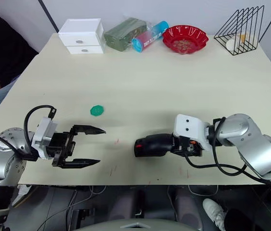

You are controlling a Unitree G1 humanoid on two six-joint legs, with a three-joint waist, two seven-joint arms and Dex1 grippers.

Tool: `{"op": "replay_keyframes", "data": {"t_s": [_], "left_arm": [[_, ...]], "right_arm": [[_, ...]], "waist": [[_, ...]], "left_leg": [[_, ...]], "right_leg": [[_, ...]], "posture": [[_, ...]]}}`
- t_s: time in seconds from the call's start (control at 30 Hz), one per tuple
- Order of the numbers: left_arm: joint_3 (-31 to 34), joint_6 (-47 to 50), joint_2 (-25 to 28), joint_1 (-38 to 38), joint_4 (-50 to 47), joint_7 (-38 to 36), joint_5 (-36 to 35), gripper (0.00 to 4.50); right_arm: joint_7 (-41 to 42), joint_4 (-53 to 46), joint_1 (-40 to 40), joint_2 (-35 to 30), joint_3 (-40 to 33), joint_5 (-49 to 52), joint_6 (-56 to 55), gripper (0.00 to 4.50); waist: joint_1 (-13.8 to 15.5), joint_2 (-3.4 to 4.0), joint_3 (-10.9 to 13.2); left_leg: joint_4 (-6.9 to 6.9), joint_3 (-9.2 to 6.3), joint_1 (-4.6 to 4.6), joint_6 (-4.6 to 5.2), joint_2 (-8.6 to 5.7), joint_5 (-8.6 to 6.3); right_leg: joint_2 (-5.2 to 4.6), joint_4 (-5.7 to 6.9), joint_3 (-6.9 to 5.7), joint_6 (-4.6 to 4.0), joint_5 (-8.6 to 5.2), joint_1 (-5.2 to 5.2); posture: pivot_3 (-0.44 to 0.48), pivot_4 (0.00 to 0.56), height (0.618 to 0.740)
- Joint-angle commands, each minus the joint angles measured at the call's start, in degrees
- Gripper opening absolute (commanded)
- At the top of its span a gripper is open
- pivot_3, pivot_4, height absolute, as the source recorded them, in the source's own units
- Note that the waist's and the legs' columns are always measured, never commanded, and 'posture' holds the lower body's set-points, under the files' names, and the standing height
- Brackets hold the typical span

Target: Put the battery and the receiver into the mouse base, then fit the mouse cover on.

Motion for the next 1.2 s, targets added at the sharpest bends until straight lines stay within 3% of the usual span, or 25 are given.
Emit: {"op": "replay_keyframes", "data": {"t_s": [0.03,0.4,1.2], "left_arm": [[2.2,-0.8,1.5,-0.5,-0.3,-2.8,-1.3,4.50],[2.8,-1.2,1.6,0.8,-1.4,-3.1,-1.5,4.50],[3.2,-1.1,1.6,2.9,-3.0,-2.1,-1.6,4.50]], "right_arm": [[-3.3,-2.5,-3.1,1.7,2.1,0.2,3.8,2.84],[-5.7,-2.0,-8.0,3.1,6.6,1.3,7.7,2.84],[-5.9,3.5,-10.7,4.0,13.2,-0.5,4.3,2.84]], "waist": [[0.0,0.00,0.0],[0.0,-0.01,0.0],[-0.1,-0.03,0.0]], "left_leg": [[0.00,0.01,-0.02,0.00,0.00,0.00],[0.00,0.01,-0.05,0.00,0.00,0.00],[0.00,0.02,-0.12,0.00,0.00,0.00]], "right_leg": [[0.00,0.01,0.00,0.00,0.00,-0.02],[-0.02,0.00,-0.01,0.00,0.00,-0.05],[-0.02,0.01,-0.01,0.00,0.00,-0.13]], "posture": [[0.000,0.150,0.740],[0.000,0.150,0.740],[0.000,0.150,0.740]]}}
